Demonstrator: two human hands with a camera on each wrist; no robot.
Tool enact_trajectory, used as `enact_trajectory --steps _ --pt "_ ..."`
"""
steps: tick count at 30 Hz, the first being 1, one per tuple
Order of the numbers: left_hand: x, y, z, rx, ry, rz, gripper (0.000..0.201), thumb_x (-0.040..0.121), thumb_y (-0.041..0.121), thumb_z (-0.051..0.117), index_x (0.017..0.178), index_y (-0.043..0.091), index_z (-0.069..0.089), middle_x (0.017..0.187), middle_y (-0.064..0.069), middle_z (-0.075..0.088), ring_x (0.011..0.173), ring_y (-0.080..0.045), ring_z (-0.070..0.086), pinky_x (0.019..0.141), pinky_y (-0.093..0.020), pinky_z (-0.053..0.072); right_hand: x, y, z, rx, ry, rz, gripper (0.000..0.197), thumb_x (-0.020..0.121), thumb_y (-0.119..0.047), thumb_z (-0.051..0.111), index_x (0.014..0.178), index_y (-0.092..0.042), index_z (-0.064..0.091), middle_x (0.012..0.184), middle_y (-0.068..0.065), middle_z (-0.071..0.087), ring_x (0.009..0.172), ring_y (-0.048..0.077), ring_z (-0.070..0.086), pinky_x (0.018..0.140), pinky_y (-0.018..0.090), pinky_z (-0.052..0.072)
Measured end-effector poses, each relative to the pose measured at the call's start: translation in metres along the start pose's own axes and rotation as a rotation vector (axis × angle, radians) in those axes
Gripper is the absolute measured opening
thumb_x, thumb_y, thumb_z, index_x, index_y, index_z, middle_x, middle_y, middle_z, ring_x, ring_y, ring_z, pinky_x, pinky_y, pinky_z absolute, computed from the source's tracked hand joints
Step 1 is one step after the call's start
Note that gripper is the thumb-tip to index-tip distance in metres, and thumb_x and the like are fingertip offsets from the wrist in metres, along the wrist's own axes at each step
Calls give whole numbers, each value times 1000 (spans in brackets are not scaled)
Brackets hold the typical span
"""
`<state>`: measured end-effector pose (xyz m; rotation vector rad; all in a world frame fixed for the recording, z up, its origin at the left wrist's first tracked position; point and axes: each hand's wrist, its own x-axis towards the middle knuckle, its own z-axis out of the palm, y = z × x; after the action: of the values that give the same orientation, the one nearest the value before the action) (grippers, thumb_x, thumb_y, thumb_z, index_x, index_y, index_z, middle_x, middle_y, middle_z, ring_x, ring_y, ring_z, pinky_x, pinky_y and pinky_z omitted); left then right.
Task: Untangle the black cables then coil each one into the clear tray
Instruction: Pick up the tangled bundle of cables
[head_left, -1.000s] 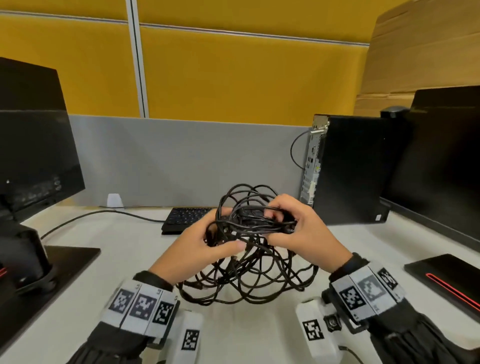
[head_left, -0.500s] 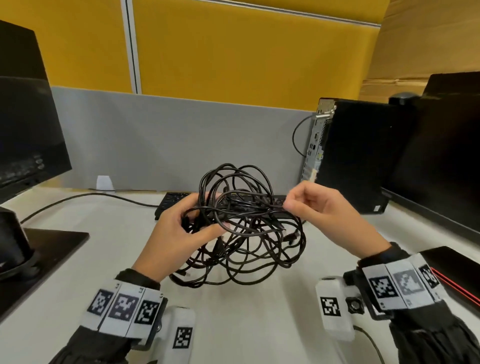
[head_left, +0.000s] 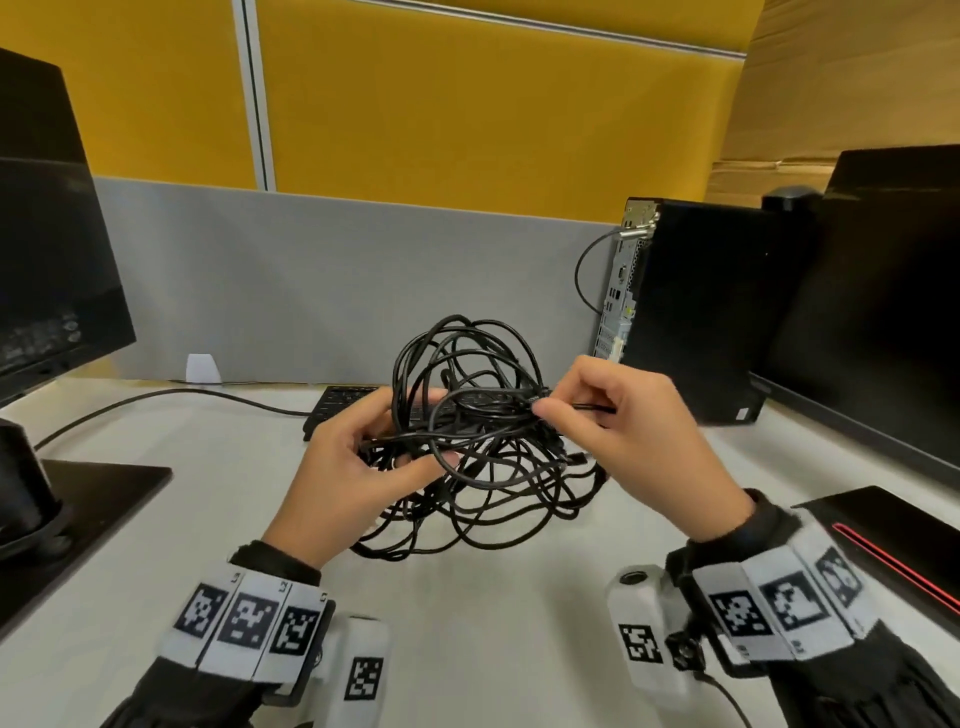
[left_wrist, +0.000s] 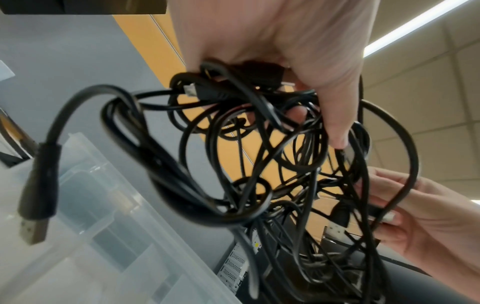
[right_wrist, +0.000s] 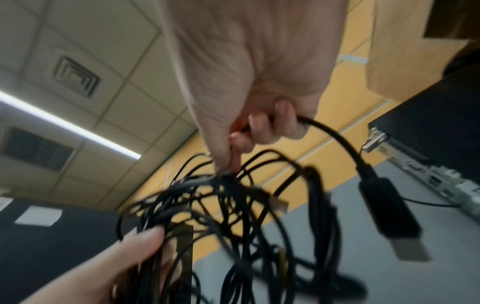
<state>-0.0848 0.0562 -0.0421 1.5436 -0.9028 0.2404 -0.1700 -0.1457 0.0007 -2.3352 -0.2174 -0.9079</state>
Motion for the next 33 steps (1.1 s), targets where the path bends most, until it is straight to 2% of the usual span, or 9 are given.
enact_trajectory --steps 4,8,11,13,16,19,23,27,33 --pt "0 -2 -1 -7 -10 0 47 69 3 78 93 42 67 87 16 70 72 -9 60 65 -11 48 4 -2 14 -11 102 13 28 81 -18 72 69 -21 47 57 -2 50 53 9 44 54 13 37" --pt "0 -3 -3 -11 -37 -2 51 69 2 78 91 46 66 83 14 70 69 -1 58 62 -10 46 6 -2 10 93 -82 65 28 84 -13 67 94 -30 47 85 -6 48 65 5 43 63 16 40" --pt "0 -2 -3 -20 -39 0 51 68 4 79 90 49 67 85 9 70 70 -12 59 64 -11 47 8 -6 0 294 -205 112 37 87 2 56 110 -25 51 101 -2 50 79 5 48 75 25 45" --pt "0 -2 -4 -19 -46 -2 51 67 5 79 90 49 66 88 7 70 75 -19 60 66 -11 47 11 -9 -6 368 -221 155 36 89 6 49 111 -22 54 104 -3 52 81 2 49 78 20 45" --pt "0 -2 -4 -17 -75 -19 52 67 5 79 93 48 66 93 9 69 81 -13 63 71 -9 47 17 -9 -7 335 -240 184 30 93 -5 47 114 -26 55 107 -5 52 86 1 51 80 17 44" --pt "1 -3 -4 3 -113 -41 46 67 9 79 99 40 65 94 11 69 86 -11 63 73 -9 47 21 -11 0 245 -316 109 30 98 -15 43 116 -37 53 115 2 47 92 17 52 90 21 44" --pt "2 -7 -9 48 -130 -93 39 68 11 80 96 32 63 96 12 68 87 -14 63 75 -10 48 33 -13 4 4 -360 -49 33 99 -18 41 118 -42 54 107 2 47 88 6 46 79 6 36" --pt "2 -10 -11 54 -156 -142 38 68 11 80 97 30 63 98 14 69 86 -17 65 77 -13 50 47 -10 11 -199 -397 -148 29 97 -23 49 119 -41 55 97 1 46 76 6 44 68 10 37" --pt "3 -10 -11 40 -177 -160 39 71 8 78 99 31 63 101 24 66 95 -7 62 77 -4 43 54 -3 21 -287 -342 -165 24 93 -34 53 116 -41 56 93 0 47 75 10 46 73 34 46"
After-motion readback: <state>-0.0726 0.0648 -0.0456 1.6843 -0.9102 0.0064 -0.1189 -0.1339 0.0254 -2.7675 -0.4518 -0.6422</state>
